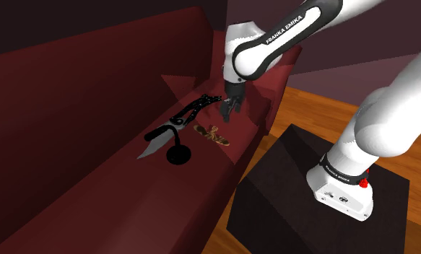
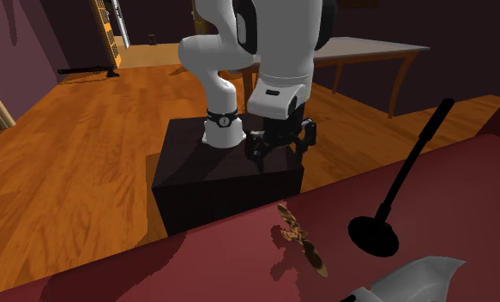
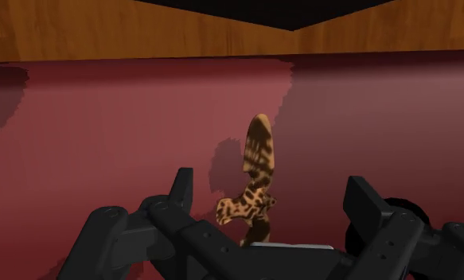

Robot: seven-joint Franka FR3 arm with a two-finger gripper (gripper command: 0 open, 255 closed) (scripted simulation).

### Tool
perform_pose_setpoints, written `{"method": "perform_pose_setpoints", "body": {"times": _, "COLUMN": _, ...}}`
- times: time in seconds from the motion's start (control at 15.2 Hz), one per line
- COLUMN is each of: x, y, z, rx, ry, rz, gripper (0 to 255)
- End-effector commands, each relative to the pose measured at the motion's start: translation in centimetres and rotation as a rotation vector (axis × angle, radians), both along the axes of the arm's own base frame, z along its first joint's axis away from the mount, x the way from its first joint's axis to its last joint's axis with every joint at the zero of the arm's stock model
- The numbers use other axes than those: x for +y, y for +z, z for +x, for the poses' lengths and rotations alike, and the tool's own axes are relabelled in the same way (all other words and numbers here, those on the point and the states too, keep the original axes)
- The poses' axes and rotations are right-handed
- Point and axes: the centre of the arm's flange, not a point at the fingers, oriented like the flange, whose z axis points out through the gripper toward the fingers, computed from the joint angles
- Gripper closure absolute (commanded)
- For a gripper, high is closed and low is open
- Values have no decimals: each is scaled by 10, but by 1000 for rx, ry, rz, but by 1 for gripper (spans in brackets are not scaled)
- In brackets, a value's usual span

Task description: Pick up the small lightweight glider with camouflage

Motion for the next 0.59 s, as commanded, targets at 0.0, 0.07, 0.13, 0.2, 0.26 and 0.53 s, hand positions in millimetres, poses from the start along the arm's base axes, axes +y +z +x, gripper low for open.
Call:
{"method": "perform_pose_setpoints", "body": {"times": 0.0, "x": 6, "y": -24, "z": 12, "rx": -2, "ry": 2, "rz": -1, "gripper": 0}}
{"method": "perform_pose_setpoints", "body": {"times": 0.07, "x": 9, "y": -35, "z": 18, "rx": -2, "ry": 3, "rz": -2, "gripper": 0}}
{"method": "perform_pose_setpoints", "body": {"times": 0.13, "x": 12, "y": -47, "z": 23, "rx": -1, "ry": 4, "rz": -3, "gripper": 0}}
{"method": "perform_pose_setpoints", "body": {"times": 0.2, "x": 16, "y": -58, "z": 29, "rx": -1, "ry": 5, "rz": -3, "gripper": 0}}
{"method": "perform_pose_setpoints", "body": {"times": 0.26, "x": 19, "y": -69, "z": 35, "rx": -1, "ry": 6, "rz": -4, "gripper": 0}}
{"method": "perform_pose_setpoints", "body": {"times": 0.53, "x": 31, "y": -112, "z": 57, "rx": -1, "ry": 9, "rz": -7, "gripper": 0}}
